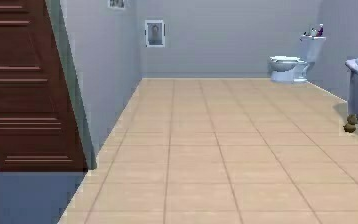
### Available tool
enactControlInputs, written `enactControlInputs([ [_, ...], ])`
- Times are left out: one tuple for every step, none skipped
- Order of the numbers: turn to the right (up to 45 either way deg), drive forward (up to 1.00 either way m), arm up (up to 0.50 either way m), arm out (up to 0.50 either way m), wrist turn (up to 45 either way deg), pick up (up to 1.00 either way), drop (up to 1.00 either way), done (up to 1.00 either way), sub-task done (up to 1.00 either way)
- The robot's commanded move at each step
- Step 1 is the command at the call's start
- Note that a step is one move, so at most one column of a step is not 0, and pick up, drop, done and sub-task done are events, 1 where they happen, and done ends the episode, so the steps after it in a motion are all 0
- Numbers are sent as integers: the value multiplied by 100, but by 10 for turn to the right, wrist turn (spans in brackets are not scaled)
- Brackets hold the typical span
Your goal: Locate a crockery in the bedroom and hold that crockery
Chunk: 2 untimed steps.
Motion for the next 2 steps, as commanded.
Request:
enactControlInputs([
  [-450,0,0,0,0,0,0,0,0],
  [-150,0,0,0,0,0,0,0,0],
])
